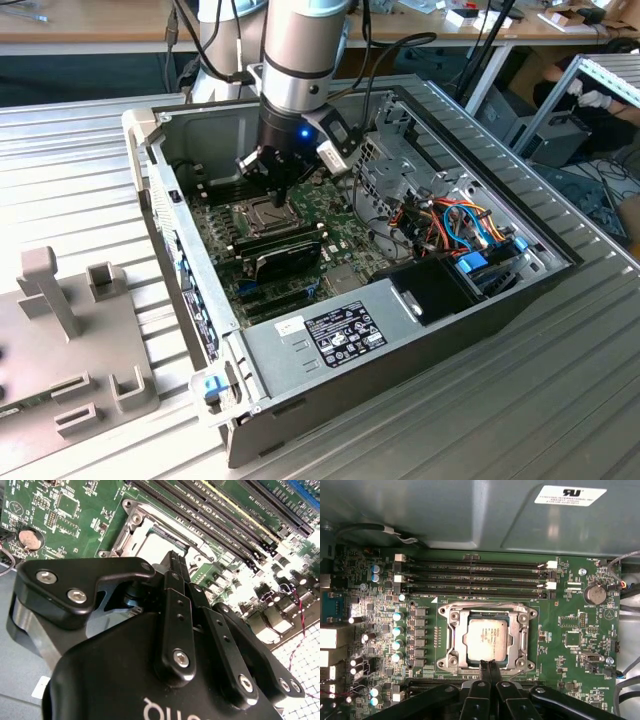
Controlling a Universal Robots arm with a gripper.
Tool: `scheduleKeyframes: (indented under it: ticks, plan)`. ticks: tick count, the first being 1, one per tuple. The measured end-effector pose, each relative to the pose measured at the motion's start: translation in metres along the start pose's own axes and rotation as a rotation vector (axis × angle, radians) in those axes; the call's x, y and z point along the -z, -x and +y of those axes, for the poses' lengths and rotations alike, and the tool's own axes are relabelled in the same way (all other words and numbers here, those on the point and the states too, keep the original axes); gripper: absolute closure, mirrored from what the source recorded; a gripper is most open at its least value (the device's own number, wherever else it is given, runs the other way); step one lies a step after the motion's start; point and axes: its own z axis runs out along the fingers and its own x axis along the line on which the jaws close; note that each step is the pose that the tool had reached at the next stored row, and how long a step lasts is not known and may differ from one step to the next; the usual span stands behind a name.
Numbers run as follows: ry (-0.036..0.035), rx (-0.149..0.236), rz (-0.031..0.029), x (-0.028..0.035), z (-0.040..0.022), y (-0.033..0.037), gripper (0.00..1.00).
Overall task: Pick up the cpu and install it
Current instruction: 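Install the second cpu locking lever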
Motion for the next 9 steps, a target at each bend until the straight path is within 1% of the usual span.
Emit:
scheduleKeyframes:
  ticks: [6,9]
  plan:
    - [-0.0001,0.000,0.0000,0.0002,-0.0074,-0.0002,0.89]
    - [0.0002,0.000,0.0000,0.0002,-0.0100,-0.0003,0.89]
